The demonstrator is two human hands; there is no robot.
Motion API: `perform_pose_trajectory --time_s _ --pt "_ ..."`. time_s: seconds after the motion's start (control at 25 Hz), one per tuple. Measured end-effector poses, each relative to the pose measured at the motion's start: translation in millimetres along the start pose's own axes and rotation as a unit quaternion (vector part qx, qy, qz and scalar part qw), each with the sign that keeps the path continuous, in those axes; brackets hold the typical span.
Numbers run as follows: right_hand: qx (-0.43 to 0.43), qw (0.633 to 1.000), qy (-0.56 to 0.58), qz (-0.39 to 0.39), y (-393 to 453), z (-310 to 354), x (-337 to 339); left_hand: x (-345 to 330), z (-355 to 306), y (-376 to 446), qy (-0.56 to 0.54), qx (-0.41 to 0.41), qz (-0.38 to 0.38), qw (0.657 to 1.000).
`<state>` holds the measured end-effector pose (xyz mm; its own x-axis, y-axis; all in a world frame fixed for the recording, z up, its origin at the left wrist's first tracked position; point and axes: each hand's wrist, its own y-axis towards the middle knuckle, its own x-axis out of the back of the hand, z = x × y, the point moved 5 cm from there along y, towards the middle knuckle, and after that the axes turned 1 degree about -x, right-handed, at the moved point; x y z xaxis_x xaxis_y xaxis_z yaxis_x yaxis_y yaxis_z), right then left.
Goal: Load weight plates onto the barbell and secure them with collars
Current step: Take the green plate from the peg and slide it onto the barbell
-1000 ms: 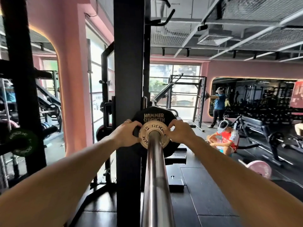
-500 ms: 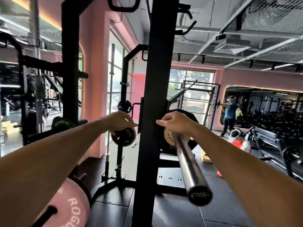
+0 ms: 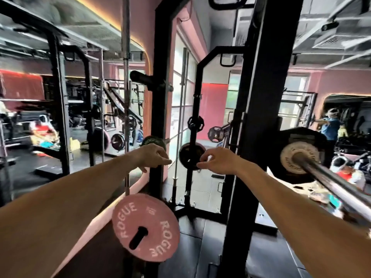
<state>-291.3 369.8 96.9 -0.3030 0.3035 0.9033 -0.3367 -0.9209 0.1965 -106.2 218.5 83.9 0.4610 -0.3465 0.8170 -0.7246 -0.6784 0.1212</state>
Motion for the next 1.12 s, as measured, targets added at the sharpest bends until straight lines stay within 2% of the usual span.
perform_pose_trajectory --time_s 0.36,0.56,0.72,0.92,1.0,1.12 --pt "-0.01 0.999 0.043 0.031 102.7 43.4 -80.3 36.4 131.5 54.3 -0.009 0.035 -0.005 0.999" --pt "0.0 0.999 0.033 0.023 216.9 35.0 -108.2 56.7 185.1 147.2 0.007 0.032 -0.023 0.999" --pt "-0.034 0.995 0.094 -0.005 310.4 3.4 -120.8 60.6 218.9 243.7 0.012 0.022 -0.057 0.998" --pt "-0.066 0.983 0.169 -0.017 399.9 -17.9 -164.0 49.0 250.3 344.6 -0.034 0.008 -0.132 0.991" --pt "-0.076 0.977 0.199 -0.012 421.7 -19.5 -185.8 36.7 262.8 368.5 -0.078 0.004 -0.12 0.99" --pt "-0.072 0.974 0.214 -0.031 434.6 -16.5 -201.0 24.4 275.9 384.3 -0.073 -0.004 -0.093 0.993"
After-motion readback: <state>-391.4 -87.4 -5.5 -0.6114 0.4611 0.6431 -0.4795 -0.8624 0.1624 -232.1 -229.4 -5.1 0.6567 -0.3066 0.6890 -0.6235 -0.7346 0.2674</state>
